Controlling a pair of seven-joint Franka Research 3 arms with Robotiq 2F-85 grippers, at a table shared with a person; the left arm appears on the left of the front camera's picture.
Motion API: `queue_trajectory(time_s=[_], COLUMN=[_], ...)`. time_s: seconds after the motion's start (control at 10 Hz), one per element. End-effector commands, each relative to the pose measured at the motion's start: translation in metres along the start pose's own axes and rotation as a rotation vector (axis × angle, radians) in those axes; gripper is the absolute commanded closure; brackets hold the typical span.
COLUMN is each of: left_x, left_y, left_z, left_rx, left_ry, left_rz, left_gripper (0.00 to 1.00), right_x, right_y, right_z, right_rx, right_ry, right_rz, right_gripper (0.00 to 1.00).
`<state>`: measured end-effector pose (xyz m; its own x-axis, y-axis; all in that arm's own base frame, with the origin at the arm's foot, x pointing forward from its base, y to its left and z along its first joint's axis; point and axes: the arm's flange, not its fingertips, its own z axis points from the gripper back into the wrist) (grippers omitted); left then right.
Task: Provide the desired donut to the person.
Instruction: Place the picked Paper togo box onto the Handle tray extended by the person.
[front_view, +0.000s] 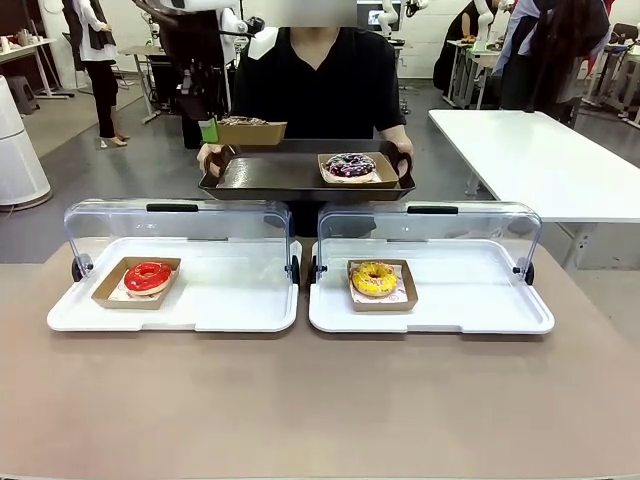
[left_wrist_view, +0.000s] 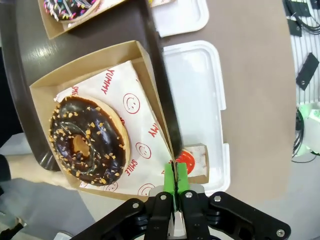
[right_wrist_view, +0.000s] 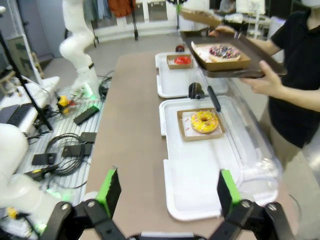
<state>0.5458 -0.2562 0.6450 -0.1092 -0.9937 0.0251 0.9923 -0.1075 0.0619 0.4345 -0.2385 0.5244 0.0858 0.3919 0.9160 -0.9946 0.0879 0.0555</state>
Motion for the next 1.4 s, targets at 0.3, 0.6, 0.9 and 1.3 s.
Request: queue_trajectory(time_s=[0.3, 0.6, 0.9, 1.3], left_x=[-0.008, -0.011, -0.013, -0.008], left_y=[0.081, 0.087, 0.087, 0.079], left_z=[-0.022, -0.048, -0.059, -0.057], left_rx=[-0.135, -0.179, -0.197, -0.18], left_ry=[-0.02, -0.014, -0.024, -0.02], left_rz=[0.048, 0.043, 0.03, -0.01], left_gripper=[0.98, 0.98, 0.62, 0.0], right_x=[0.0, 0.0, 0.0, 0.0], right_y=[0.0, 0.0, 0.0, 0.0], right_z=[0.0, 0.0, 0.0, 0.0], right_rx=[0.001, 0.001, 0.001, 0.001], right_ry=[-0.001, -0.001, -0.001, -0.001], right_rz=[0.0, 0.0, 0.0, 0.0], right_gripper=[0.0, 0.0, 0.0, 0.0])
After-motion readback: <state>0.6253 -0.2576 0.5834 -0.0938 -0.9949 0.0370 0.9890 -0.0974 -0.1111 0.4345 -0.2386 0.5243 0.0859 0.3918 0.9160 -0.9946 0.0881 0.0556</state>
